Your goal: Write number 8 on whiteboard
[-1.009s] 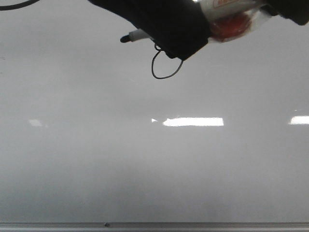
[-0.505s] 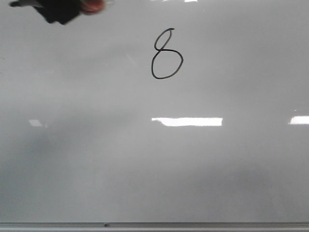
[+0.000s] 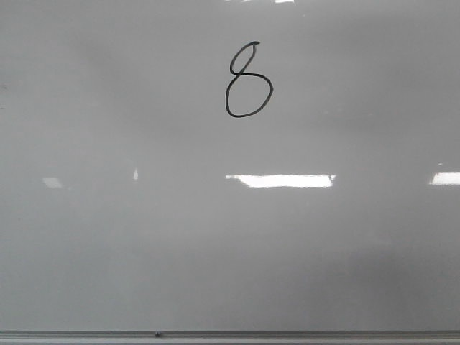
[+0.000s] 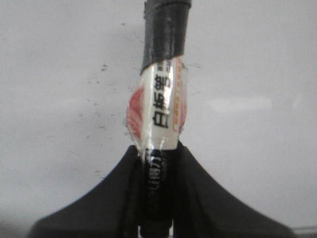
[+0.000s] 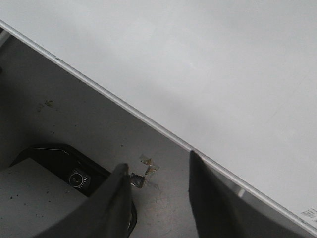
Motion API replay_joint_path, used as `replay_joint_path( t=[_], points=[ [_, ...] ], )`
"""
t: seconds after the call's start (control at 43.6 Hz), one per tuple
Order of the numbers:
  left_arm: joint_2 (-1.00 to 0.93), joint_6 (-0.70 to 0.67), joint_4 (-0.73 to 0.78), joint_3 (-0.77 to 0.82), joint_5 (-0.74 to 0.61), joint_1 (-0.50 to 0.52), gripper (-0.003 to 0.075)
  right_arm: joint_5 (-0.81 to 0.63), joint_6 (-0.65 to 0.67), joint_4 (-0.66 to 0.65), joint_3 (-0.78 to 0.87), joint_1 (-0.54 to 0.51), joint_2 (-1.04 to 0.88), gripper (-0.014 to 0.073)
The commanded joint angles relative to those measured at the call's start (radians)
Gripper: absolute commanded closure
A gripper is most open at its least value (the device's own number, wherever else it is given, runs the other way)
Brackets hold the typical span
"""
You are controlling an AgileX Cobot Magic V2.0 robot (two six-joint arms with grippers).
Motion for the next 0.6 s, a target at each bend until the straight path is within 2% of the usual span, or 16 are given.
replay_joint_path(
  t=[0.0,0.138,0.574],
  points=[
    [-0.023,-0.013,-0.078,0.035,-0.242,0.061,0.0696,-0.075,0.004,0.000,-0.023,-0.006,-0.010,0.0286],
    [-0.023,-0.013,-0.093,0.075,-0.356,0.071,0.0696,-0.094,0.004,0.000,-0.023,-0.006,-0.010,0.0286],
    [0.004,-0.003,-0.093,0.065,-0.455,0.069,0.0696,-0.103,0.004,0.000,-0.023,-0.006,-0.010,0.0286]
  ],
)
